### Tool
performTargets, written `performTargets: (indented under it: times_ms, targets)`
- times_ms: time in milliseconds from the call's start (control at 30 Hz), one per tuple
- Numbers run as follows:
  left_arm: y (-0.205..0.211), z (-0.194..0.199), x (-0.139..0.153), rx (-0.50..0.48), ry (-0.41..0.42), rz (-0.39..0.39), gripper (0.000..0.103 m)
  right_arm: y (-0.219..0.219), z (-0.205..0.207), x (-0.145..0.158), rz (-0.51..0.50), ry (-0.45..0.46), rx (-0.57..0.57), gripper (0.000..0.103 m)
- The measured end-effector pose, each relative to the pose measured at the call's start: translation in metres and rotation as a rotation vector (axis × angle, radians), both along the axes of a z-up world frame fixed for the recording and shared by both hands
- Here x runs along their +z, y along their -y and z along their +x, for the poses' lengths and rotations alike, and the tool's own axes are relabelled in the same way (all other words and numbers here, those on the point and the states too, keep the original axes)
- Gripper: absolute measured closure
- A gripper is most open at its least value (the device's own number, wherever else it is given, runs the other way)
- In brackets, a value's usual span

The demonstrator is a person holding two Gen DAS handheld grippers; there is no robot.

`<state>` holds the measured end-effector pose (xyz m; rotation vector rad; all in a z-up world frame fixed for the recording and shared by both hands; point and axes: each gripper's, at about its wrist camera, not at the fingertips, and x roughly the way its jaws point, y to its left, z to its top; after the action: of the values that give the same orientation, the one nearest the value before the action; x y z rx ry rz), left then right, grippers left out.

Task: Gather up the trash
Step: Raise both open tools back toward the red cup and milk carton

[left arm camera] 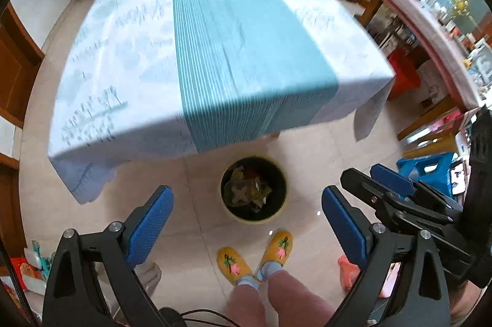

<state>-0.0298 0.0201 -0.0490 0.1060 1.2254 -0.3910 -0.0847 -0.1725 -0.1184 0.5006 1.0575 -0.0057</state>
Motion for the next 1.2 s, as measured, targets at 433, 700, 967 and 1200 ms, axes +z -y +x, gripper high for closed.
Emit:
performTargets:
  times_ms: [433, 700, 967, 1200]
  targets:
    - [-0.007, 0.005, 0.101, -0.035, 0.227, -0.109, 0.008, -0.012, -0.007, 0.107, -0.106, 0.198, -0.037, 0.038]
    - [-0.019, 0.009, 0.133, -0.038, 0.321, -0.158, 0.008, -0.023, -0.006, 0.141, -0.168, 0.265, -0.043, 0.038]
    - [-0.029, 0.025, 0.135, -0.011, 0.331, -0.168, 0.008, -0.032, 0.006, 0.155, -0.194, 0.292, -0.031, 0.038]
    - [-0.035, 0.055, 0.127, 0.049, 0.326, -0.154, 0.008, -0.029, 0.036, 0.148, -0.177, 0.281, -0.016, 0.038]
